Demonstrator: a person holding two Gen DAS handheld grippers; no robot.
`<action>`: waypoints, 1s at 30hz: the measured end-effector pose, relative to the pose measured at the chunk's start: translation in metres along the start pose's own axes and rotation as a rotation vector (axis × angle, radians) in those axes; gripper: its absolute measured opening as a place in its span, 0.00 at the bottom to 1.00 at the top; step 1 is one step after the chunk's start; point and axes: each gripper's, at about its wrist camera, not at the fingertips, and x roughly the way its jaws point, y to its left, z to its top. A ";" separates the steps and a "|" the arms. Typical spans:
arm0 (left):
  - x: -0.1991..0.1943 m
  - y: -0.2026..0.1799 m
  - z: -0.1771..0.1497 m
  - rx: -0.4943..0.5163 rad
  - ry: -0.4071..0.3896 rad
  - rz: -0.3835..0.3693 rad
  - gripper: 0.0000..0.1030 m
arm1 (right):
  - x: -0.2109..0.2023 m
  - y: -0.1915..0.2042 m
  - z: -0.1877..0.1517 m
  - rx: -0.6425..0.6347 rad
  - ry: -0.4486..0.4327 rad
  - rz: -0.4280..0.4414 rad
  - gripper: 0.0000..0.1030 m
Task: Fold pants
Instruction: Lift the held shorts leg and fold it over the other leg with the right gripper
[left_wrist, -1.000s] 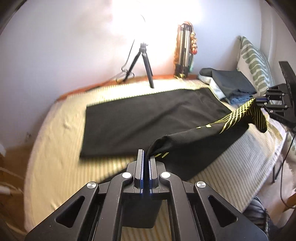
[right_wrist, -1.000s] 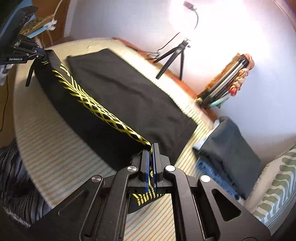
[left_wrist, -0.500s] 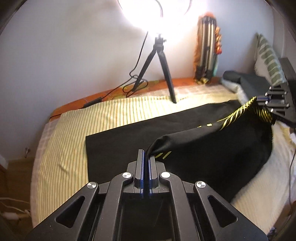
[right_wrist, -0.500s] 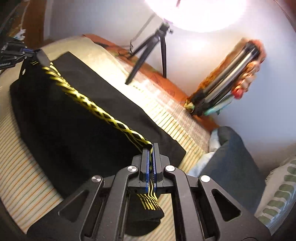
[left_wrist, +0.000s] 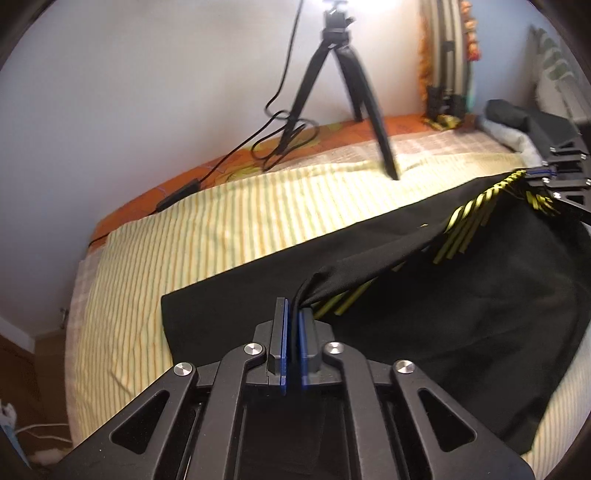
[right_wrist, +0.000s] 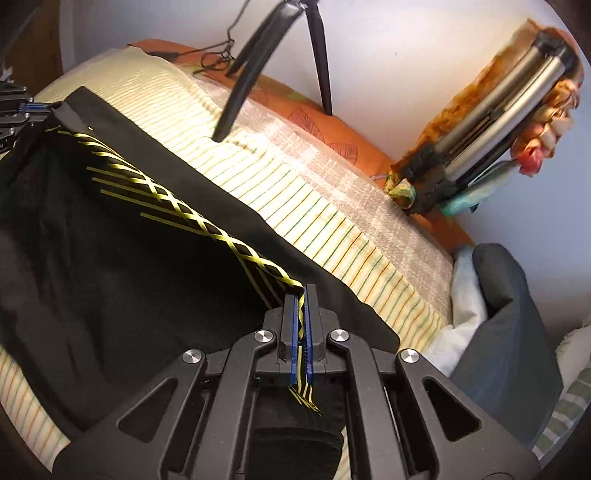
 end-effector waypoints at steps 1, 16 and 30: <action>0.004 0.002 0.002 -0.004 0.009 0.012 0.08 | 0.003 0.000 0.001 0.000 0.007 -0.002 0.03; -0.032 0.111 -0.033 -0.256 -0.045 0.084 0.15 | 0.024 0.000 0.003 0.005 0.053 0.000 0.03; 0.002 0.089 -0.042 -0.209 0.033 0.030 0.29 | 0.028 -0.010 0.005 0.065 0.055 0.006 0.03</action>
